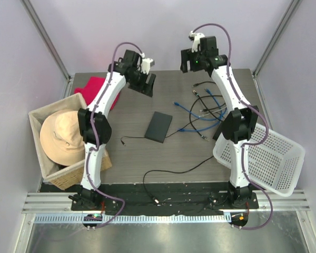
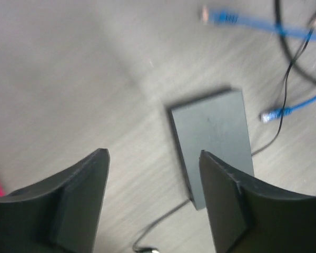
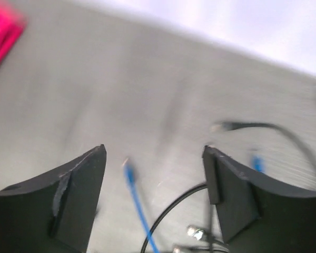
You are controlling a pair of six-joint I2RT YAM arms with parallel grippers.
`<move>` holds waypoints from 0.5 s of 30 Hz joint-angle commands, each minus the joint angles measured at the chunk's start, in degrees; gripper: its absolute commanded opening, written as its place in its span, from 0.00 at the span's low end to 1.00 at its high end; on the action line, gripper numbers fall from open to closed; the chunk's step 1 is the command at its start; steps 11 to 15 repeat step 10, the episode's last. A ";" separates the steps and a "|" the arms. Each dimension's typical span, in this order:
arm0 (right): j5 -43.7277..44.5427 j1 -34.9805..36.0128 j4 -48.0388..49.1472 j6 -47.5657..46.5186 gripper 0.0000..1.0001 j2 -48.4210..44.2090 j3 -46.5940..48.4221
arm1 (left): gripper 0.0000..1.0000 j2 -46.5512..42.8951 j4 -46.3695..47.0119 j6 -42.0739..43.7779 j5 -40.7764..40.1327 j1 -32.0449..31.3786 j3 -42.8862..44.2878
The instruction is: Pull the plug from the switch port
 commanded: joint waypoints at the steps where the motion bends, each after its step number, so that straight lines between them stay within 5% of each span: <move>1: 18.64 -0.24 2.53 9.66 0.84 0.03 9.14 | 0.83 -6.07 -0.16 1.79 -3.79 0.61 6.84; 2: 19.25 -0.16 2.61 9.66 0.86 -0.68 9.77 | 0.98 -8.43 1.07 1.70 -5.72 0.61 6.84; 3: 19.61 -0.16 3.40 9.57 0.93 -1.73 10.04 | 1.00 -9.94 3.87 1.61 -6.69 0.52 6.75; 10: 26.91 4.06 7.35 2.64 1.00 -12.81 8.03 | 1.00 -23.65 21.36 0.56 -15.22 0.61 -0.53; 15: 26.91 4.06 7.35 2.64 1.00 -12.81 8.03 | 1.00 -23.65 21.36 0.56 -15.22 0.61 -0.53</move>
